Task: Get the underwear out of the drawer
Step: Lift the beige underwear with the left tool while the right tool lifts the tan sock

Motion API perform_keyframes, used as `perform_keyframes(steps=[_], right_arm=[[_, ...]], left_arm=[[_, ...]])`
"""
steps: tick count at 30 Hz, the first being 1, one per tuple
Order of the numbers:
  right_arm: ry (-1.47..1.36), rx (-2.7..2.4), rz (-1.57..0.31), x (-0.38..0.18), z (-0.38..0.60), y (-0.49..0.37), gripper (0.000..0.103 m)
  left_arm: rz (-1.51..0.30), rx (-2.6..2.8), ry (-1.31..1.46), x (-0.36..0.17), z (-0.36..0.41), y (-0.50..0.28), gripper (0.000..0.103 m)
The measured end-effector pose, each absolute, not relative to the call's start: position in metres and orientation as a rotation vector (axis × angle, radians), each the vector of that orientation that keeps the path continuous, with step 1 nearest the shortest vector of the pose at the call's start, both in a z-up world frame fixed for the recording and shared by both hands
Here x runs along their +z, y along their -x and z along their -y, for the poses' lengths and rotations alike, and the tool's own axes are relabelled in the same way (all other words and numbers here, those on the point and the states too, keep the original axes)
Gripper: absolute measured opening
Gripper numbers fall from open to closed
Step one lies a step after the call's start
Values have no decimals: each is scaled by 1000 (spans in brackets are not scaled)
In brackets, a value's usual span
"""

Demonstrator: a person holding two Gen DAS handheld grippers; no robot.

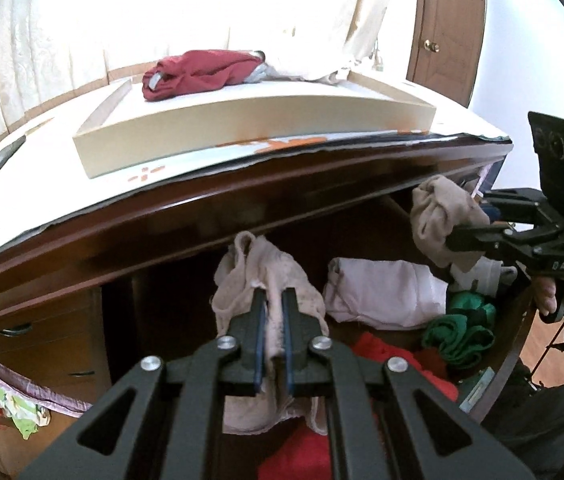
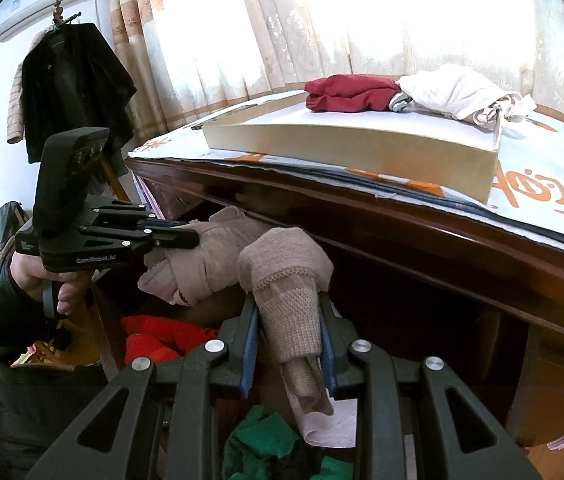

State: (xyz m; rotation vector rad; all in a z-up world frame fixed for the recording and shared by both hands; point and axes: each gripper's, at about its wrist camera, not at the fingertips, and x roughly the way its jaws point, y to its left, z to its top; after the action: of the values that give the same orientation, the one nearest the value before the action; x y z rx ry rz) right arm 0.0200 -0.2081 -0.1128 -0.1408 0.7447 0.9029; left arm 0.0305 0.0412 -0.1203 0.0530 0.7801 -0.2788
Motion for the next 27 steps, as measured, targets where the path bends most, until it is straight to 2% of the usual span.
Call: perform_keyframes(steps=[14, 27], right_arm=[[164, 900, -689, -106, 206, -16, 28], [180, 927, -580, -62, 206, 5, 28]], left_arm=[[-714, -322, -88, -93, -36, 4, 4], [-558, -347, -106, -38, -25, 29, 4]])
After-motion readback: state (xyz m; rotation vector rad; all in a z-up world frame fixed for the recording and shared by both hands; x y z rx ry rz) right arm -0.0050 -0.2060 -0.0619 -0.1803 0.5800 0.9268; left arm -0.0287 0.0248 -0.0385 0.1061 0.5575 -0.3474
